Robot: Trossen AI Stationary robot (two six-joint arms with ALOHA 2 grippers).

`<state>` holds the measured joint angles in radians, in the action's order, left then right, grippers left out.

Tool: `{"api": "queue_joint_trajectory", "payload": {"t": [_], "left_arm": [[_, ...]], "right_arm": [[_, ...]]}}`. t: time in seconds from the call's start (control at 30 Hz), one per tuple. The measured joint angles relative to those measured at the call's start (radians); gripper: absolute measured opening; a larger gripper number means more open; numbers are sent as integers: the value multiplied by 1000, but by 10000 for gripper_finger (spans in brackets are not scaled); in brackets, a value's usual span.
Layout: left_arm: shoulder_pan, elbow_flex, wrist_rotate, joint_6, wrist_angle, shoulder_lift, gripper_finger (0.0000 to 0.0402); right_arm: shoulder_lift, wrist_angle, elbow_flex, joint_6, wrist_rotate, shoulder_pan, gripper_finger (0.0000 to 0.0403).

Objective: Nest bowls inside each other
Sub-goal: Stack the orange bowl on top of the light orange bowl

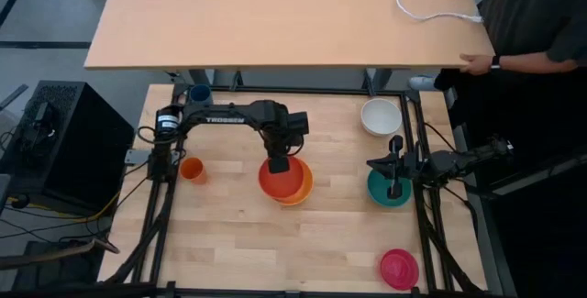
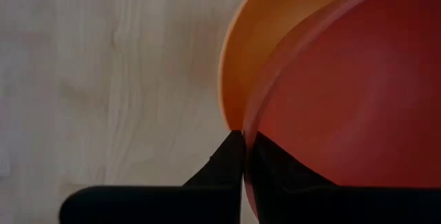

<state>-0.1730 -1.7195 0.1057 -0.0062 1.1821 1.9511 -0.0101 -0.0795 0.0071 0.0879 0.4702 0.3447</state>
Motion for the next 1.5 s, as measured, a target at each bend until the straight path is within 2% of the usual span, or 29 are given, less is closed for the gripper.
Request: {"api": "queue_joint_trajectory", "payload": {"t": [0.7, 0.93, 1.13, 1.5], "left_arm": [[-7, 0, 20, 3, -73, 6, 0], [-7, 0, 42, 10, -80, 45, 3], [-7, 1, 43, 26, -82, 56, 28], [-7, 1, 42, 28, -68, 55, 96]], "right_arm": [[0, 0, 0, 23, 0, 0, 0], [0, 0, 0, 23, 0, 0, 0], [0, 0, 0, 23, 0, 0, 0], [0, 0, 0, 23, 0, 0, 0]]}}
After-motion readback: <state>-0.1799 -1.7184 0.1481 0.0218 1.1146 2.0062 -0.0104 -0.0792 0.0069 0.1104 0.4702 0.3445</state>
